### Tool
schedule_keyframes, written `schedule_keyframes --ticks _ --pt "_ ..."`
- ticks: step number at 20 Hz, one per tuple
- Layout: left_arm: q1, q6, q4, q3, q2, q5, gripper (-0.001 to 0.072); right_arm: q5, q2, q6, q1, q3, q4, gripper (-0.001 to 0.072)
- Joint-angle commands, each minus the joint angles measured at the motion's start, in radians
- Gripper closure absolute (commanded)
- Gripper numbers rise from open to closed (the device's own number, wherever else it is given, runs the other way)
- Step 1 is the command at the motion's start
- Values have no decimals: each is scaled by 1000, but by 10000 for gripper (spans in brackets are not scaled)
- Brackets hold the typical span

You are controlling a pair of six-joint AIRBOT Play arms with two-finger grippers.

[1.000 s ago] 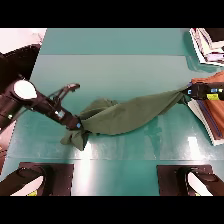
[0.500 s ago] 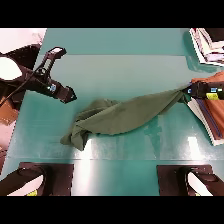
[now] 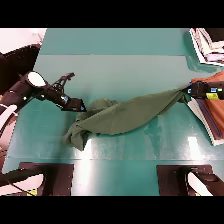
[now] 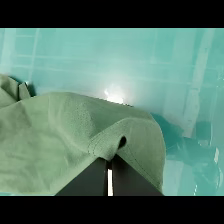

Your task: Fold the shirts.

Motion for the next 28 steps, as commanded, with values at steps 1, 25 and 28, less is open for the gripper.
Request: schedule_keyframes --ticks 1,25,28 --pt "4 10 -47 -43 -62 39 -13 1 0 6 0 0 2 697" --pt "100 -61 63 336 372 80 683 0 0 11 0 329 -10 697" --pt "100 -61 64 470 406 71 683 2 0 -13 0 460 -29 697"
